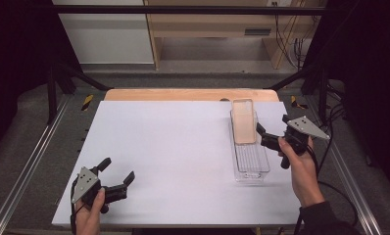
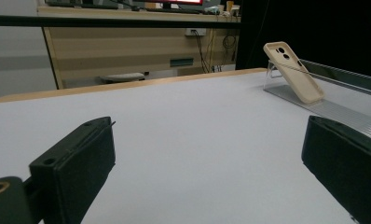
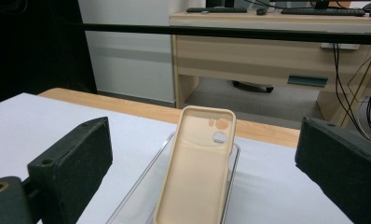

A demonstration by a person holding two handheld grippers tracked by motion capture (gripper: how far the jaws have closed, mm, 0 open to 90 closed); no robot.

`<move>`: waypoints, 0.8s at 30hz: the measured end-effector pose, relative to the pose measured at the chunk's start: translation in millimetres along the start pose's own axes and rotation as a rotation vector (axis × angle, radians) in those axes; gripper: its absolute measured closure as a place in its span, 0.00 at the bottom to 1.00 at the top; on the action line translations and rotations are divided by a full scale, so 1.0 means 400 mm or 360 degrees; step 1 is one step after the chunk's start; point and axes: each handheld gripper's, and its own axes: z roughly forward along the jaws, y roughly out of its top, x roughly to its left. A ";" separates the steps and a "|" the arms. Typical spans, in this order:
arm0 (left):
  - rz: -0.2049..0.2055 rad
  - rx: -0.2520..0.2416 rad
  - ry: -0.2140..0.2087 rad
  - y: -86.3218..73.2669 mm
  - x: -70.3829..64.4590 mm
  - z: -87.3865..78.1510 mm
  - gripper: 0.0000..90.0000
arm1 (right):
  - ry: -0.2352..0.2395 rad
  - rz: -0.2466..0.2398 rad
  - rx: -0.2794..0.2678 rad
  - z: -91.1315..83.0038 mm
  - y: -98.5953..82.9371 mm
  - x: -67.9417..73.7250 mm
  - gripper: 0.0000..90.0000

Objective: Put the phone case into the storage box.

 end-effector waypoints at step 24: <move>0.0015 0.0001 -0.0037 0.001 -0.008 0.003 0.02 | 0.0019 -0.0035 0.0005 -0.067 -0.057 0.008 0.04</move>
